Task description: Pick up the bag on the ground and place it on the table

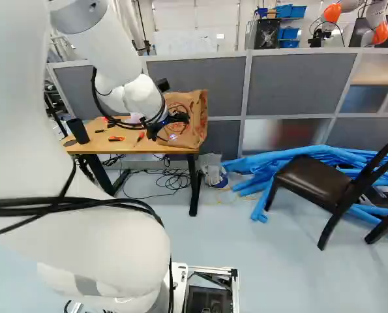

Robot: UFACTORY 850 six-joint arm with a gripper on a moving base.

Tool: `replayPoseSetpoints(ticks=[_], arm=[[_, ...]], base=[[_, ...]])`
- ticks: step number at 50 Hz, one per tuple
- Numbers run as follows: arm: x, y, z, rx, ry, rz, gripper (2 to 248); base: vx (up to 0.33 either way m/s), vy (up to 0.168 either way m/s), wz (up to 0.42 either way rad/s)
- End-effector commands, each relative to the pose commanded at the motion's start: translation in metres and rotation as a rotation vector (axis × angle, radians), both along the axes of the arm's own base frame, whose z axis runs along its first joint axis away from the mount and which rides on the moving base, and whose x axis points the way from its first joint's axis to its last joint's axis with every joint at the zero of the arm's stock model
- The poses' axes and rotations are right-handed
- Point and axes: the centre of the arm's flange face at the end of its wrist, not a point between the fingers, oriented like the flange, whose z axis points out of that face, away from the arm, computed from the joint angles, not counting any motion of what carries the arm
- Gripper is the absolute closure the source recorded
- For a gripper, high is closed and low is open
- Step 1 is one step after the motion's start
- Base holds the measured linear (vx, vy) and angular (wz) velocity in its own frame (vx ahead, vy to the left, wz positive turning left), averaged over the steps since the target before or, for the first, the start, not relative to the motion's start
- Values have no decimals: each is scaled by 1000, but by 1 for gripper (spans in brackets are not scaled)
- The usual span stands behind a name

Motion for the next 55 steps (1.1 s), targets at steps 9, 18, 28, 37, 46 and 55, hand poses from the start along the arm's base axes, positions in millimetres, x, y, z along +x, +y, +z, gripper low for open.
replayPoseSetpoints(ticks=[9,18,28,37,46,55], arm=[[-16,-5,-18,48,-59,-50,3],[-33,-9,-35,95,-115,-95,3],[-50,-13,-51,144,-170,-136,3],[-65,-17,-63,184,-215,-168,3],[-79,-19,-73,222,-256,-194,3],[-92,-21,-82,255,-291,-217,3]], base=[[0,0,0],[0,0,0],[0,0,0],[0,0,0],[0,0,0],[0,0,0]])
